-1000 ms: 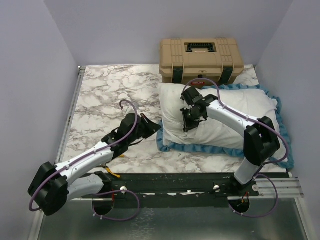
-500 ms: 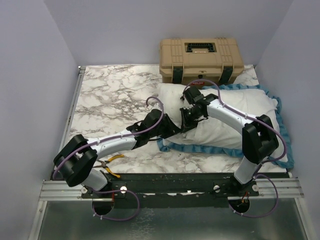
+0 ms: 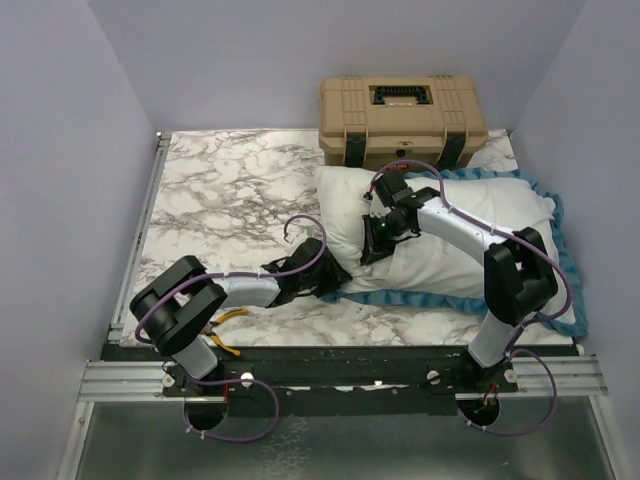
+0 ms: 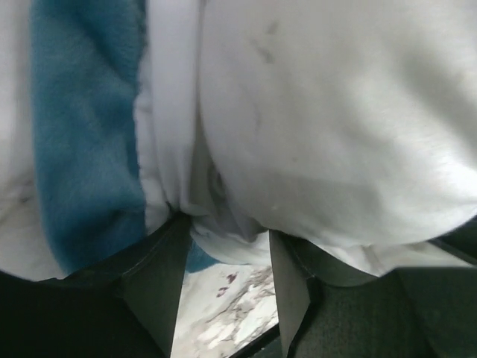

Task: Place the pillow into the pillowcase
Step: Stuff the pillow into the pillowcase.

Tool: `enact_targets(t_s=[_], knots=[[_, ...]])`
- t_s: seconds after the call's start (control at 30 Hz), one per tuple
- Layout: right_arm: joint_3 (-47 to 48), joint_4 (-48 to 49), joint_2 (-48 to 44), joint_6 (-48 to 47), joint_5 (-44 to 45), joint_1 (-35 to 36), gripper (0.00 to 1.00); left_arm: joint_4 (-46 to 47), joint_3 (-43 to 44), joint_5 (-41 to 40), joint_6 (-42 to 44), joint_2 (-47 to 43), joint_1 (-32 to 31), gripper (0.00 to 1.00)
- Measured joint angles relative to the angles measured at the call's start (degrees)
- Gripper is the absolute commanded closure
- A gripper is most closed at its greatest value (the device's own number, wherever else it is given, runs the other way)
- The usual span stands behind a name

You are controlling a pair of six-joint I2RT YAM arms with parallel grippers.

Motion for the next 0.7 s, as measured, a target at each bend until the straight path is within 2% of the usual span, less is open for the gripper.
enact_targets(t_s=[0.33,0.37,0.4,0.47,0.6,0.7], knots=[[-0.66,0.92,0.00,-0.17,-0.17,-0.35,1.00,5.77,2.34,1.09,1.11,4.61,0.00,0.42],[-0.66,0.96,0.00,-0.17,-0.17,-0.39,1.00,6.03,2.32,1.09,1.01,4.63,0.02,0.39],[-0.66,1.01,0.00,-0.17,-0.17,-0.44,1.00,6.08,2.32,1.09,0.87,4.63,0.02,0.30],[-0.66,1.03,0.00,-0.17,-0.17,-0.46,1.00,6.34,2.19,1.09,0.46,4.42,0.07,0.26],[-0.63,1.25,-0.02,-0.17,-0.20,-0.48,1.00,6.88,0.31,0.44,-0.61,1.73,0.09,0.26],[-0.63,1.25,-0.02,-0.17,-0.24,-0.46,1.00,7.15,0.28,0.42,-0.85,2.38,0.28,0.38]])
